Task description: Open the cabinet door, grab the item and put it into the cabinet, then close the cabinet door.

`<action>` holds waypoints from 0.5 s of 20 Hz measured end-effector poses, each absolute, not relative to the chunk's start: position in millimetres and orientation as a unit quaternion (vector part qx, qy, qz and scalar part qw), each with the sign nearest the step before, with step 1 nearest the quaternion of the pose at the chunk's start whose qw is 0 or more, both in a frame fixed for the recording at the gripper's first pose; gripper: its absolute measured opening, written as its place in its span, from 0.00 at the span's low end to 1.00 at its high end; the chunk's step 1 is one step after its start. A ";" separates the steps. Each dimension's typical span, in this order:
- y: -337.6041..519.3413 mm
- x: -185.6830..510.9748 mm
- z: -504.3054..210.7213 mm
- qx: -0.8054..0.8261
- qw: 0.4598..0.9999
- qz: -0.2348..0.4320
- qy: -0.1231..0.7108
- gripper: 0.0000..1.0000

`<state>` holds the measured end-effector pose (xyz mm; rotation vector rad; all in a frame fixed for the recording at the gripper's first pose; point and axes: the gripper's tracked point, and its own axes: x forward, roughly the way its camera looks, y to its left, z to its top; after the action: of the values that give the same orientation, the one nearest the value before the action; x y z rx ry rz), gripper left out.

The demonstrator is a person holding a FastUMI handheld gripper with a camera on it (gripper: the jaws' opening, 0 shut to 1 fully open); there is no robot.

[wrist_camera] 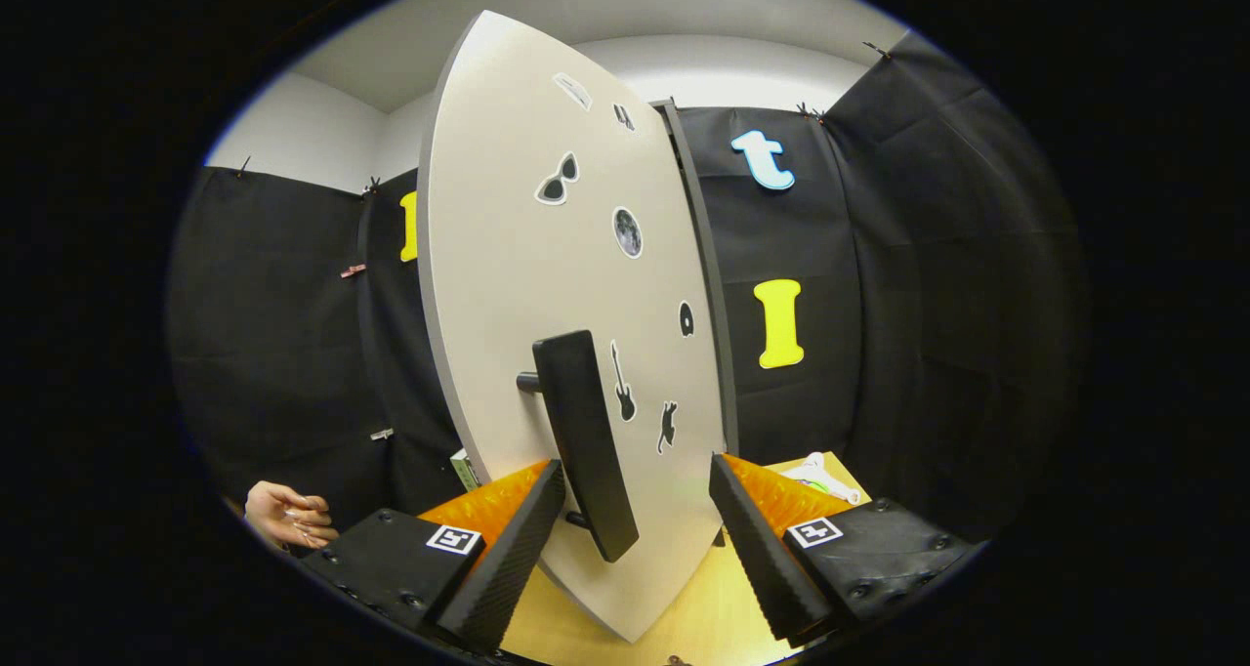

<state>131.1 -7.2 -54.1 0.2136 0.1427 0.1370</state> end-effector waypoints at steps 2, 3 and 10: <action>15.7 143.1 -54.2 0.104 0.990 0.071 0.070 0.98; 29.4 147.0 -55.7 0.103 0.989 0.075 0.071 0.98; 99.4 156.5 -38.4 0.073 0.987 0.130 0.057 0.98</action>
<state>156.5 99.4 -38.4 0.1471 0.1141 0.2609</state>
